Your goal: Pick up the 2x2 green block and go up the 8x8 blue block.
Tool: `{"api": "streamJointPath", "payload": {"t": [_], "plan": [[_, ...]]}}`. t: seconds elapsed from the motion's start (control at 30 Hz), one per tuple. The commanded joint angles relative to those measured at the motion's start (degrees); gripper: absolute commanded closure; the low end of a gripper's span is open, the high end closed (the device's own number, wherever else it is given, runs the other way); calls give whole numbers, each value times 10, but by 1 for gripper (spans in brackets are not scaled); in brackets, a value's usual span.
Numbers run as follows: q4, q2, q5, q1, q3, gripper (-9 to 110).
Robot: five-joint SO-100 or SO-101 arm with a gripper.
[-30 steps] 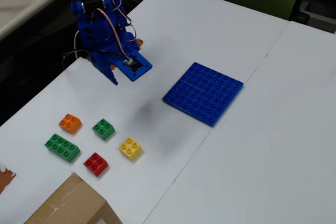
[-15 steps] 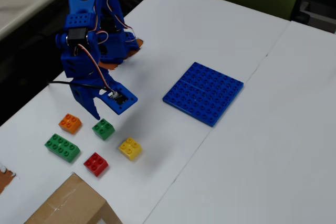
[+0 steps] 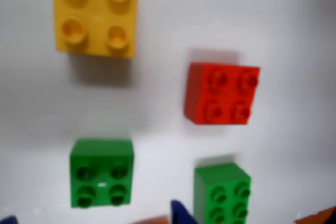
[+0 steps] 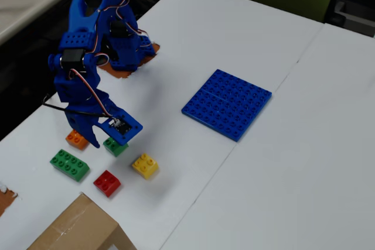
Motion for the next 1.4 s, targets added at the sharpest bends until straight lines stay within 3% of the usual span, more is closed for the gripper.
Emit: {"api": "streamJointPath", "payload": {"t": [0.0, 0.67, 1.37], "plan": [[-18, -5, 6, -11, -27, 66], [-84, -37, 9, -9, 66, 66], [-64, 0, 30, -11, 78, 82]]}}
